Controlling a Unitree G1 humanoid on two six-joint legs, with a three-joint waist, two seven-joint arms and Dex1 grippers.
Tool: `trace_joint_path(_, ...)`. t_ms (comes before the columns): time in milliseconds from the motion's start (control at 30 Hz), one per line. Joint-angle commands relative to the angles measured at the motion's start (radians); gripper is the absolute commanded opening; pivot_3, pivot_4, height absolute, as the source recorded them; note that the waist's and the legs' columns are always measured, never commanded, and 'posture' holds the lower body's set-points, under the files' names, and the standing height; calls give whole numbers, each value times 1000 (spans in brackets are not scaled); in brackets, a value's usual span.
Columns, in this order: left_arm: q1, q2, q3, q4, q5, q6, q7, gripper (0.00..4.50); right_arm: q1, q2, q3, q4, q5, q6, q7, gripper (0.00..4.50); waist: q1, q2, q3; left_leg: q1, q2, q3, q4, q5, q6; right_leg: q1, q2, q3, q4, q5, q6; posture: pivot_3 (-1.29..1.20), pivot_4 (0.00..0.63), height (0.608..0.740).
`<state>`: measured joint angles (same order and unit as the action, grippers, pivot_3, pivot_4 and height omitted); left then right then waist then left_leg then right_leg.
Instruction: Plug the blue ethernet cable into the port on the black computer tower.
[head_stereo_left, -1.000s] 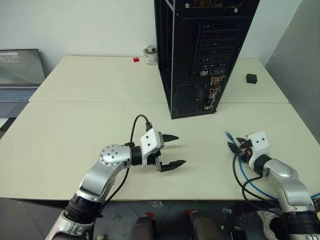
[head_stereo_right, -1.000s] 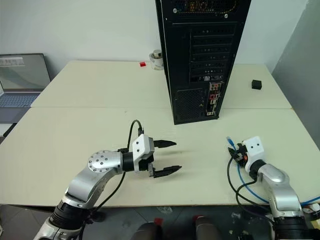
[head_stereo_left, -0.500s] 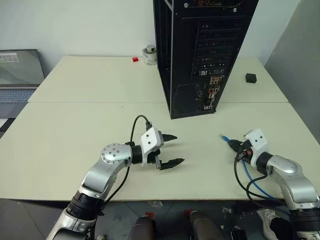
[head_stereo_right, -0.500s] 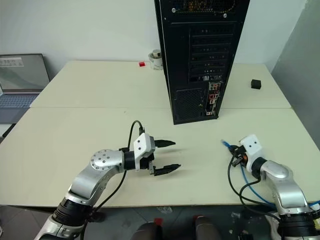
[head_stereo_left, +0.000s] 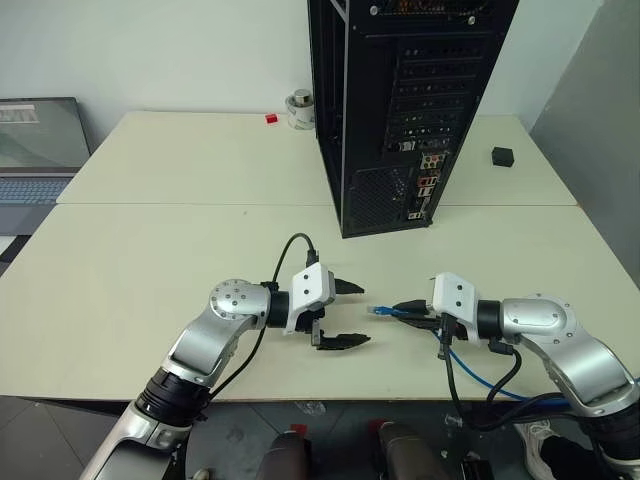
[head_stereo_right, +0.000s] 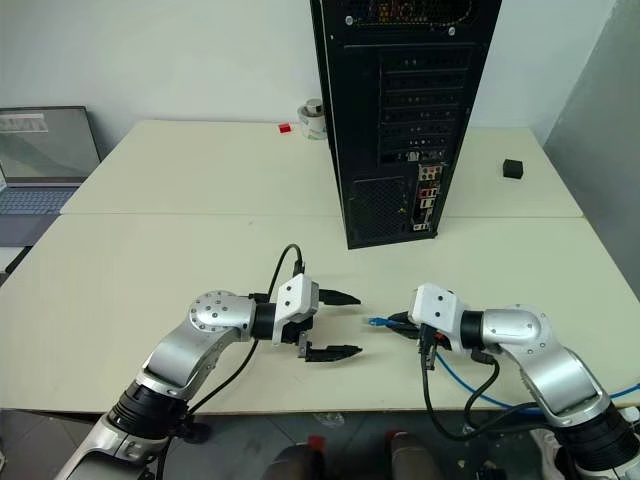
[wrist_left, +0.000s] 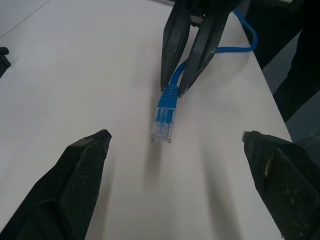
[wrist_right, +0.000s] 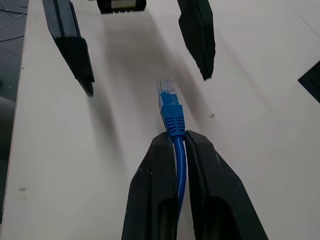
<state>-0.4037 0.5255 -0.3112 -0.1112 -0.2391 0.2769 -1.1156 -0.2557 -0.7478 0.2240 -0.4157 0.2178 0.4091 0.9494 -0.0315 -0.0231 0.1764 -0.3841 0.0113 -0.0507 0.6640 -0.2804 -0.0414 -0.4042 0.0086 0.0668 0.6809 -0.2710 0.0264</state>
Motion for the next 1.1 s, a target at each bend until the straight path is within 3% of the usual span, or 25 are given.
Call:
trace_joint_path(33, -13, 0, -5, -7, 7, -28, -14, 4500, -27, -3, 14, -35, -6, 3, 17, 18, 0, 0, 0, 0, 0, 0, 0, 0, 0, 0, 0, 0, 0, 0, 0, 0, 150, 740)
trace_joint_path(100, -11, -3, -6, -3, 13, -32, -13, 4500, -33, 3, 21, -40, -6, 5, 16, 18, 0, 0, 0, 0, 0, 0, 0, 0, 0, 0, 0, 0, 0, 0, 0, 0, 150, 740)
trace_joint_path(200, -13, -7, -6, 10, 26, -39, -5, 4092, -37, 5, 31, -49, -5, 8, 15, 17, 0, 0, 0, 0, 0, 0, 0, 0, 0, 0, 0, 0, 0, 0, 0, 0, 150, 740)
trace_joint_path(800, -15, -24, -8, 21, 48, -49, -1, 337, -53, 5, 67, -97, -22, 30, 25, 8, 0, 0, 0, 0, 0, 0, 0, 0, 0, 0, 0, 0, 0, 0, 0, 0, 150, 740)
trace_joint_path(1100, -3, -16, -6, 18, 56, -62, -2, 246, -59, -6, 71, -97, -34, 25, 42, 6, 0, 0, 0, 0, 0, 0, 0, 0, 0, 0, 0, 0, 0, 0, 0, 0, 150, 740)
